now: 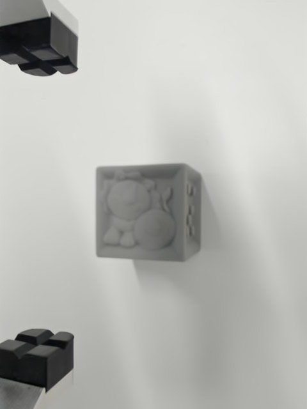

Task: Destack cube

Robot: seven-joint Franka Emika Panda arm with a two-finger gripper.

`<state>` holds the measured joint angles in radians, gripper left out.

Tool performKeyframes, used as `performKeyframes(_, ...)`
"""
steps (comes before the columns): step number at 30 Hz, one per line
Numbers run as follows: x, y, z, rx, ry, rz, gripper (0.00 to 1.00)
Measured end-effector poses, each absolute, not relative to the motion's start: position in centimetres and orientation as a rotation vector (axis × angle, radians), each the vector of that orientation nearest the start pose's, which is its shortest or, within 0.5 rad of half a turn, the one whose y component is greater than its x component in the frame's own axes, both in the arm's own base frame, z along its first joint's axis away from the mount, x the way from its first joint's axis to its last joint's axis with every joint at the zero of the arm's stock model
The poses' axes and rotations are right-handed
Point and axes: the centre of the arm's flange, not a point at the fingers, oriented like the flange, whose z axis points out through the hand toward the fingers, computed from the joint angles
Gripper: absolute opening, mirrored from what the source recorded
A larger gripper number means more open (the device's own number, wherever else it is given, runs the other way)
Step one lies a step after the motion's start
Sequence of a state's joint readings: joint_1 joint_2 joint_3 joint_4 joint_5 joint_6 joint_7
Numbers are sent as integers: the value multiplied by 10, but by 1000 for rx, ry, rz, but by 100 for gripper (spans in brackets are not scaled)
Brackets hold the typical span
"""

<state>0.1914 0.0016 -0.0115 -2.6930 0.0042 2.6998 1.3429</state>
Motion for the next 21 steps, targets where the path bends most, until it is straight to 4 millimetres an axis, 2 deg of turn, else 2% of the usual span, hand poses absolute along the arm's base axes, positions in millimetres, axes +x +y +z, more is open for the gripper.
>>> performKeyframes(21,404,73,320,-2616,1728,-2,100)
